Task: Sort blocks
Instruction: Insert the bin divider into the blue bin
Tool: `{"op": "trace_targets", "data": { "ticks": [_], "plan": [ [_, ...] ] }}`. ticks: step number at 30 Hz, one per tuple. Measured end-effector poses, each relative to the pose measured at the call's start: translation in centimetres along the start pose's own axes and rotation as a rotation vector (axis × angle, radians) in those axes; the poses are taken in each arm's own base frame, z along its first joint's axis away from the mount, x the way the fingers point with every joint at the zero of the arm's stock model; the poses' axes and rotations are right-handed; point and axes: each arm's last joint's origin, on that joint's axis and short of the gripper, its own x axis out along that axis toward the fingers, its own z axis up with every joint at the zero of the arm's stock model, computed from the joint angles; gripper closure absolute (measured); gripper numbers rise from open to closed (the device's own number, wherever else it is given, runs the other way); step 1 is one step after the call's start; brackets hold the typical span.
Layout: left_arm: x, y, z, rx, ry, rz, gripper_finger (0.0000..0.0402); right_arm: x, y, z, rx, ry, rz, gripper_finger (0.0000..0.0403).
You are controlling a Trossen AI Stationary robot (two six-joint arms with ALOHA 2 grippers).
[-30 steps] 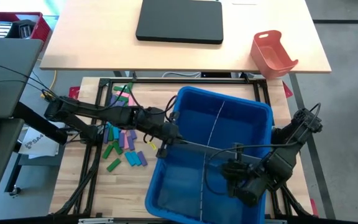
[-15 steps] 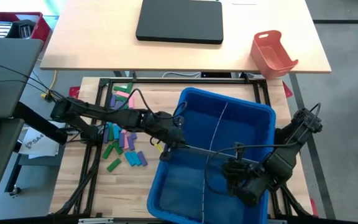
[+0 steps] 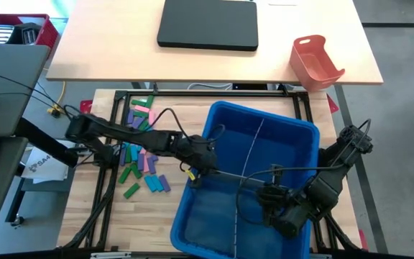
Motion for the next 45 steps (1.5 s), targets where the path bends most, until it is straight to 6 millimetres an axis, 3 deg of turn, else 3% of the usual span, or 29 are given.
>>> {"op": "trace_targets", "data": {
  "ticks": [8, 15, 23, 26, 31, 36, 42, 45],
  "plan": [
    [0.7, 0.1, -0.3, -0.014, 0.016, 0.010, 0.0387, 0.0, 0.0, 0.0, -0.001, 0.000, -0.001, 0.0403],
    [-1.4, 0.7, 0.5, -0.018, -0.038, 0.015, 0.0301, 0.0, -0.3, -0.2, 0.068, 0.000, -0.043, 0.0400],
    [-5.3, 0.8, 2.1, 0.018, -0.148, 0.056, 0.0221, 0.6, -0.8, -1.4, 0.175, 0.116, -0.088, 0.0322],
    [-5.4, 0.8, 2.1, 0.032, -0.147, 0.060, 0.0215, 1.5, -0.6, -2.2, 0.176, 0.148, -0.109, 0.0292],
    [-3.8, 1.0, 1.6, 0.030, -0.106, 0.056, 0.0214, 3.2, -1.1, -3.4, 0.177, 0.202, -0.189, 0.0273],
    [-1.6, 1.3, 0.6, 0.043, -0.047, 0.052, 0.0232, 5.2, -1.6, -4.3, 0.193, 0.324, -0.195, 0.0290],
    [-0.2, 1.4, -0.1, 0.041, -0.004, 0.046, 0.0266, 6.8, -1.0, -5.3, 0.139, 0.401, -0.107, 0.0386],
    [0.3, 1.5, -0.5, 0.038, 0.024, 0.042, 0.0284, 7.3, -0.7, -5.6, 0.134, 0.399, -0.064, 0.0387]
  ]
}}
